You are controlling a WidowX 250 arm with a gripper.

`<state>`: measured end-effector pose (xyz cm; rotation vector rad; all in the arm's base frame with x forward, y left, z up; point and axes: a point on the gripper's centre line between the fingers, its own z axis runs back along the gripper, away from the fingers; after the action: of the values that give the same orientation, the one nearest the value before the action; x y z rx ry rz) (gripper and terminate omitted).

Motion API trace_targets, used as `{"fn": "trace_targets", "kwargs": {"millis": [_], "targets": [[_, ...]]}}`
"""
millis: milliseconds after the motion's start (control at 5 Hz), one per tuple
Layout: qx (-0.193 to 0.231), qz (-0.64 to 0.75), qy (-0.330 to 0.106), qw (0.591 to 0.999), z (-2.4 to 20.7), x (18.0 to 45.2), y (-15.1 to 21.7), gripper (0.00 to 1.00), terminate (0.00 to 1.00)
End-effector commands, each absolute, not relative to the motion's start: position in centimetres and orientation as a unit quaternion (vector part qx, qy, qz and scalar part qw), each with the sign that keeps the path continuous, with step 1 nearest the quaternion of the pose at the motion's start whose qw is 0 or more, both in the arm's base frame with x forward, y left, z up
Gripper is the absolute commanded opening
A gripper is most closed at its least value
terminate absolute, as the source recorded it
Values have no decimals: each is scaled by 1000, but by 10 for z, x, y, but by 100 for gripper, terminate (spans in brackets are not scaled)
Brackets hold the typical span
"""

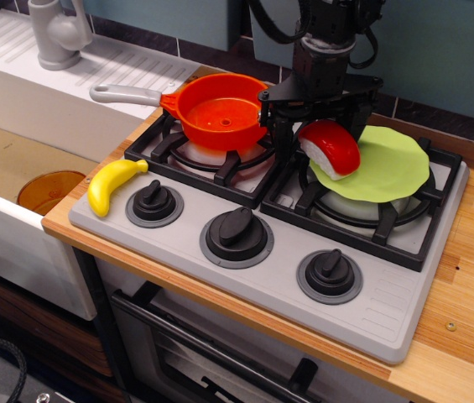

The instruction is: End effector transition from object to object

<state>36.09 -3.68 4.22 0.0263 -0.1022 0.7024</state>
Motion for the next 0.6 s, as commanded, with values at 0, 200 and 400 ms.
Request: {"fn": "trace_targets", "kwargs": {"millis": [0, 200, 400], "targets": [[13, 344, -50, 938, 42, 361, -37, 100, 0], [19, 345, -38, 938, 67, 360, -38, 100, 0], [30, 352, -31, 935, 85, 361, -43, 100, 0]]}}
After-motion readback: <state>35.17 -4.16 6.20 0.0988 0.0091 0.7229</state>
